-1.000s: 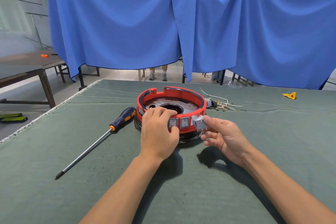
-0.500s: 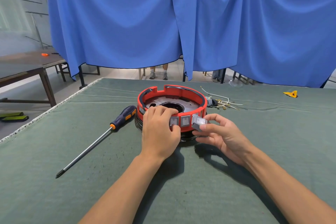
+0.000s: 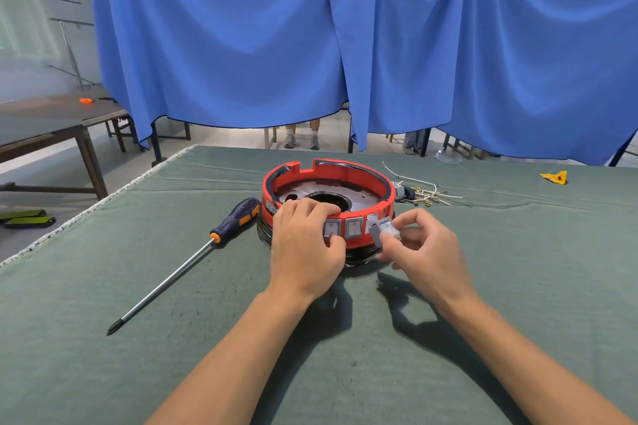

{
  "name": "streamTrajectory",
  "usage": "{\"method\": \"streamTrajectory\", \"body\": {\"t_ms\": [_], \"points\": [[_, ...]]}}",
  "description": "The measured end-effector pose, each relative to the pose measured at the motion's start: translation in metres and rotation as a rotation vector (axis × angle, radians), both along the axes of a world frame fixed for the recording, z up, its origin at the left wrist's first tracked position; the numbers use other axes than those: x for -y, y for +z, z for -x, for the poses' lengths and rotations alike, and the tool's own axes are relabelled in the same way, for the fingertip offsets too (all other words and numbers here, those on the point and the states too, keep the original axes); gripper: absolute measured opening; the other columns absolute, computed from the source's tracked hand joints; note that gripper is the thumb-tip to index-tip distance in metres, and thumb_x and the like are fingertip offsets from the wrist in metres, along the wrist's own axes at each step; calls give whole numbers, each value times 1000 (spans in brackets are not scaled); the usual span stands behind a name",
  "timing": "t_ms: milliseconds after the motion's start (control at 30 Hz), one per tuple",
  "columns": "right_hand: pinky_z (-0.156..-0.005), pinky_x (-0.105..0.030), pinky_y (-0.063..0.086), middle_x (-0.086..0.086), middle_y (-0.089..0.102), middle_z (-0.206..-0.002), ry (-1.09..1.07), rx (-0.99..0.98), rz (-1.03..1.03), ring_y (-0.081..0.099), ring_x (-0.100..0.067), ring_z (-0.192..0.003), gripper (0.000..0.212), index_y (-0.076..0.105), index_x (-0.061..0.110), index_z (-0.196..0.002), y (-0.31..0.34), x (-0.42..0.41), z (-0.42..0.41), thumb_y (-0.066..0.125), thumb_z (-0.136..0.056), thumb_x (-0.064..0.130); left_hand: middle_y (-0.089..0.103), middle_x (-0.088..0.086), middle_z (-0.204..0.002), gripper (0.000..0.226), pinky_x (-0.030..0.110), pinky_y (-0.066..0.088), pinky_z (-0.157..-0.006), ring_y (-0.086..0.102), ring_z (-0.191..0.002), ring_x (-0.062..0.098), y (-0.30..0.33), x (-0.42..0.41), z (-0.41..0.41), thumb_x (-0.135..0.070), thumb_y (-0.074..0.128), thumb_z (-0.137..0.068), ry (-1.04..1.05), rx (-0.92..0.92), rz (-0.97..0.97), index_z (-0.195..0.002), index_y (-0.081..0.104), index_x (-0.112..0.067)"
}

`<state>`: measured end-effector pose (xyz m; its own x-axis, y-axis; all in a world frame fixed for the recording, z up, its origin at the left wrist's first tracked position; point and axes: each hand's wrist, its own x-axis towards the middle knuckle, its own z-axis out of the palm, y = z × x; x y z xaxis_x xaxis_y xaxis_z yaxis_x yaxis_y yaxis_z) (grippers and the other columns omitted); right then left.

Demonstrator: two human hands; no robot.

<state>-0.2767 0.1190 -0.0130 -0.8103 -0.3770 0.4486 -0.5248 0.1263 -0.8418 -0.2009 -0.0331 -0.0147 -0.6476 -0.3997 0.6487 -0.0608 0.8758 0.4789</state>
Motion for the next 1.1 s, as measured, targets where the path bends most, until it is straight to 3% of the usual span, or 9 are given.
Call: {"method": "streamTrajectory", "body": {"t_ms": [67, 167, 333, 400, 467, 533, 600, 733, 1100], "points": [[-59, -22, 52, 15, 70, -73, -60, -128, 17, 66, -6, -63, 15, 60, 26, -79, 2, 0, 0, 75, -76, 22, 61, 1, -111, 39, 30, 28, -102, 46, -111, 19, 3, -2, -3, -19, 60, -73, -1, 10, 32, -112, 65, -16], [-57, -16, 47, 18, 65, -79, -127, -266, 24, 62, -4, -66, 15, 61, 32, -80, 4, -1, 1, 73, -73, 28, 60, 8, -113, 44, 47, 35, -106, 50, -112, 28, 8, -9, -4, -16, 55, -65, 11, -24, 247, -107, 67, -12], [-56, -15, 43, 11, 48, -80, -226, -359, 27, 52, -8, -66, 20, 65, 33, -88, 2, -2, 6, 79, -74, 28, 59, 10, -122, 48, 50, 31, -110, 50, -119, 30, 8, -19, 1, -16, 54, -66, -40, 23, 285, -113, 64, -10], [-56, -15, 39, 11, 49, -69, -219, -323, 14, 50, -7, -61, 15, 69, 28, -86, 1, -1, 8, 79, -74, 31, 59, 6, -123, 51, 44, 27, -113, 49, -120, 27, 4, -15, 1, -18, 56, -69, -55, 95, 257, -119, 61, -11], [-59, -25, 47, 9, 58, -60, -177, -235, 7, 56, -9, -56, 14, 69, 28, -84, -1, 0, 9, 79, -74, 31, 59, 2, -123, 54, 38, 19, -116, 48, -119, 23, 1, -9, 2, -22, 56, -72, -65, 142, 256, -125, 57, -13], [-60, -41, 56, 5, 67, -62, -133, -150, 19, 65, -17, -58, 15, 69, 25, -84, -3, 0, 9, 80, -75, 27, 60, 1, -121, 55, 36, 20, -114, 49, -117, 22, 0, -8, 3, -25, 53, -71, -62, 146, 246, -125, 56, -15], [-62, -45, 58, 3, 69, -64, -101, -109, 22, 68, -18, -61, 15, 68, 23, -83, -4, 0, 8, 80, -75, 24, 61, 0, -117, 54, 34, 23, -109, 50, -114, 22, 1, -9, 4, -26, 52, -70, -52, 131, 224, -122, 58, -16], [-62, -41, 59, 6, 70, -64, -87, -93, -59, 68, -10, -59, 16, 63, 23, -81, -6, 2, 7, 77, -74, 23, 61, 0, -115, 52, 32, 25, -106, 49, -111, 21, 2, -9, 4, -26, 53, -69, -55, 109, 204, -120, 60, -17], [-48, -35, 56, -5, 72, -67, -6, 87, -30, 69, -20, -51, 18, 49, 12, -93, -12, 9, 5, 65, -86, 18, 61, -2, -116, 51, 30, 23, -106, 47, -112, 19, 3, -11, 3, -30, 49, -71, -58, 114, 167, -120, 59, -19]]}}
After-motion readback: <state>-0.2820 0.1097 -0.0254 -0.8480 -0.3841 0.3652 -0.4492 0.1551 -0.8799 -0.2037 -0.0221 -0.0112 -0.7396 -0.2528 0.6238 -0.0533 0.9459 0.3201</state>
